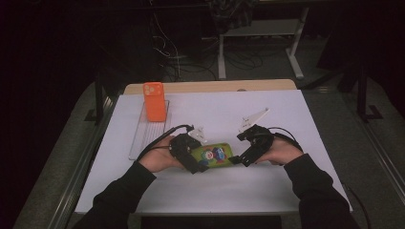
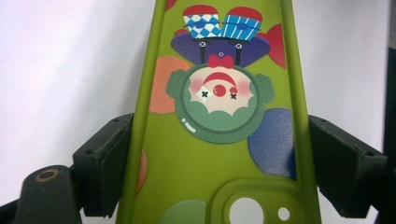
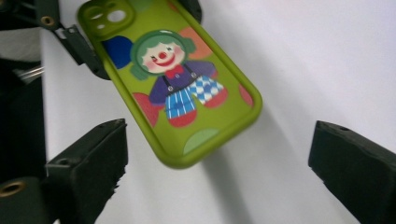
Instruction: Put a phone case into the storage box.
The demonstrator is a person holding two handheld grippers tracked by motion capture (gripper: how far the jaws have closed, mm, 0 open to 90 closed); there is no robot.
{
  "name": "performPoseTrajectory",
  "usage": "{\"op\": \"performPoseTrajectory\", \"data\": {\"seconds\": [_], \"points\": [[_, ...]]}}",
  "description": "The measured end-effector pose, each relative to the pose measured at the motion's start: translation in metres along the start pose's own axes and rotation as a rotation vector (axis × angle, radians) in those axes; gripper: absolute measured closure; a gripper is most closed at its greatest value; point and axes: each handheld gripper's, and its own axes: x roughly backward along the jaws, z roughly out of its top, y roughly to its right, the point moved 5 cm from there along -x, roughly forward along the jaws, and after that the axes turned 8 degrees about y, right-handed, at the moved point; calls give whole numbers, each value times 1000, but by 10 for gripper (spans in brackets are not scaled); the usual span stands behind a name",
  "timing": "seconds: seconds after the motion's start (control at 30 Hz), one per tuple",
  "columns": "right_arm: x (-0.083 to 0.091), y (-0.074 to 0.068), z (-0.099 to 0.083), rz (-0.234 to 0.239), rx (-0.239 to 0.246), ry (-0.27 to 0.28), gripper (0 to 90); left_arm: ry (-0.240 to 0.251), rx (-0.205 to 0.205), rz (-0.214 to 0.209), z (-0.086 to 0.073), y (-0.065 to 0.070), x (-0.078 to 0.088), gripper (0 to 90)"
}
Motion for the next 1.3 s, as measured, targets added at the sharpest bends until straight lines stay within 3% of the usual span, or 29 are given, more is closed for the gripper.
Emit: {"op": "performPoseTrajectory", "data": {"seconds": [0.07,0.13,0.23,0.27,0.37,0.43,0.5,0.57,0.8,0.83,0.87,0.93,1.03,1.1,1.17,1.3], "points": [[2,1,-1,-20,-20,11,51,4,30,29,0,-1,-1,150],[4,-1,-1,-42,-75,24,49,-1,52,54,-1,-4,-3,150],[6,3,-3,-88,-90,56,46,8,74,87,0,-6,-3,151],[6,4,-4,-96,-102,65,42,2,67,89,-1,-8,-2,151],[6,7,-8,-141,-120,84,35,39,124,101,-1,-9,-1,151],[6,9,-10,-168,-127,103,40,16,124,102,-3,-11,0,150],[7,9,-12,-209,-164,132,39,13,132,105,-5,-13,2,150],[8,10,-14,-234,-184,163,33,35,154,114,-6,-14,2,151],[5,6,-23,-295,-243,192,8,36,186,115,-7,-17,5,150],[5,5,-24,-301,-250,197,8,54,210,122,-7,-16,5,150],[5,5,-24,-305,-257,208,8,42,192,120,-8,-18,7,151],[6,2,-26,-312,-265,235,12,52,208,127,-8,-18,7,150],[3,-3,-29,-340,-266,226,30,63,229,132,-9,-20,9,150],[1,-6,-31,-344,-281,212,39,42,206,133,-11,-22,12,150],[-3,-8,-33,-352,-281,209,59,55,221,138,-10,-21,12,150],[-9,-9,-36,-358,-271,182,61,45,206,131,-11,-21,12,150]]}}
